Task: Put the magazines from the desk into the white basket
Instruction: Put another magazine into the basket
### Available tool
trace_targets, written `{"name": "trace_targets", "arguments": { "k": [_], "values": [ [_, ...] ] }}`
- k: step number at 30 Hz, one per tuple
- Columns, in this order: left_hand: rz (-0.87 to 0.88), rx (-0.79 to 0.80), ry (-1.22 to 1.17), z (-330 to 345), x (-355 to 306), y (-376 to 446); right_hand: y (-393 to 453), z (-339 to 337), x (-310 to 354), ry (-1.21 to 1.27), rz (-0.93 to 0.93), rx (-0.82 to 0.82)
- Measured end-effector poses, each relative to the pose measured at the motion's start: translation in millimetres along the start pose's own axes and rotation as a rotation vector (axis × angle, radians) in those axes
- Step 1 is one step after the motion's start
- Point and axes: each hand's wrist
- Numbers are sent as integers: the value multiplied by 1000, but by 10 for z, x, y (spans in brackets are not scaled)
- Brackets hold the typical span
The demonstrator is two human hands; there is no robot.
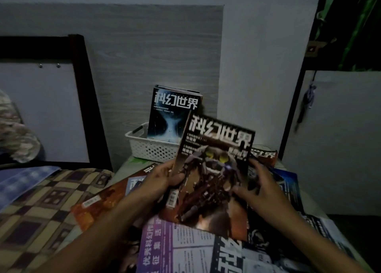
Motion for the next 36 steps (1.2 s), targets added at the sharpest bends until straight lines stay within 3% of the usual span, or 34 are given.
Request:
{"name": "trace_targets", "arguments": {
  "k": [2,5,9,12,16,19,24,28,32,36],
  "values": [
    [137,-23,38,-80,-107,10,150,37,157,306,103,-48],
    [287,-162,108,-190,-388,58,364,48,489,517,9,-163],
    [380,-300,207,-302,-780,105,519,154,829,400,-224,-234],
    [404,-380,332,-366,-802,88,618,328,838,310,-190,-217],
    [260,-477,394,-477,-384,41,611,594,583,152,-53,-63],
    [242,-488,421,-589,-176,26,599,727,445,7,-113,-79],
    [397,-582,414,-741,-402,285,919,698,663,236,-172,-166],
    [509,-643,525,-925,-900,840,1419,663,931,258,-265,-261],
    [499,-663,679,-1184,-1047,1439,1948,803,906,240,-269,-246],
    [364,-673,773,-1391,-646,1729,2250,1086,576,200,-193,-192]
  ]
}}
Point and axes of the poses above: each hand's wrist, its own y-axis towards the middle knuckle, its own z-axis out of the palm, x = y × z, and after that the axes turned 5 degrees about z, right-handed
